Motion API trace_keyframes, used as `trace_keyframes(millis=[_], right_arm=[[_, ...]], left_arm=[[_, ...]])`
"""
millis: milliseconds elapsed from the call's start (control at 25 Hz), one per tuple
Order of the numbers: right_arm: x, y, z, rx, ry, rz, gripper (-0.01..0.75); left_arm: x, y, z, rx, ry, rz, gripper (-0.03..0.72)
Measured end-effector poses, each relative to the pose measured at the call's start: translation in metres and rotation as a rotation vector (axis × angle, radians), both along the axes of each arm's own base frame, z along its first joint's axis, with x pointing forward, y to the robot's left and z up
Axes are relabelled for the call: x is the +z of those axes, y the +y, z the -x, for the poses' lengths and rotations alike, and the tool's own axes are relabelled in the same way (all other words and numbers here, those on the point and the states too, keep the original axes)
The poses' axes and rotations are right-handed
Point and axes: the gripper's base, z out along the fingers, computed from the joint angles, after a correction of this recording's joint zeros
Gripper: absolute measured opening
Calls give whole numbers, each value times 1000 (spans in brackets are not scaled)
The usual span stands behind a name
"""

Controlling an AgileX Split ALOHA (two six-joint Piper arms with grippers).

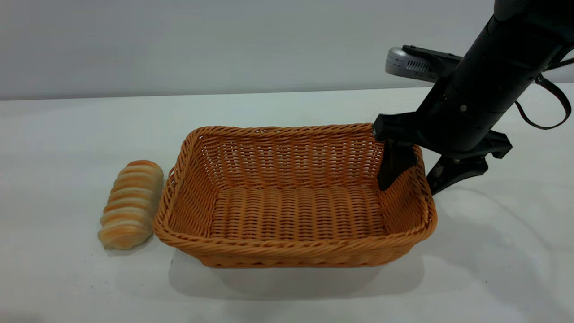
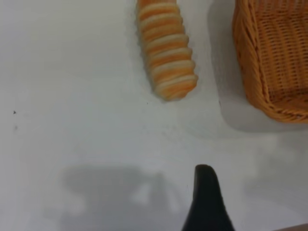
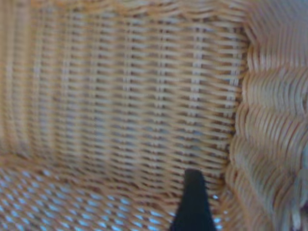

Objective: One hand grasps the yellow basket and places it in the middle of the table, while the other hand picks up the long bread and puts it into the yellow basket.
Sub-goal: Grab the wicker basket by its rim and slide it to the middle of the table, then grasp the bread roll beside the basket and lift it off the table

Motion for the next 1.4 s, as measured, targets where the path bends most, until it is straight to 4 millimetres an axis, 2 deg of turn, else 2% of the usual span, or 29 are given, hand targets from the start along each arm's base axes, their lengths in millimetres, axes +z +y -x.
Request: trace_keyframes(millis=[160,400,560,840,1200,1400], right_arm=[[19,0,1,60,-49,6,670],[69,-3,5,93,-179,-7,544],[103,-5,14,117,-257,-20,496],[149,-10,36,198,-320,-34,490],[189,-18,59,284,-430,-5,490],[203,-21,71,371,-470,20,488]], left_arm=[[2,0,-2,28,-22,24,571],[-7,-1,-14,52,5,31,571],[-25,-2,-34,64,58,22,571],[-60,-4,-71,105,100,23,571],[-114,-4,-103,141,145,-6,571],[-131,-5,-125,152,137,-14,571]])
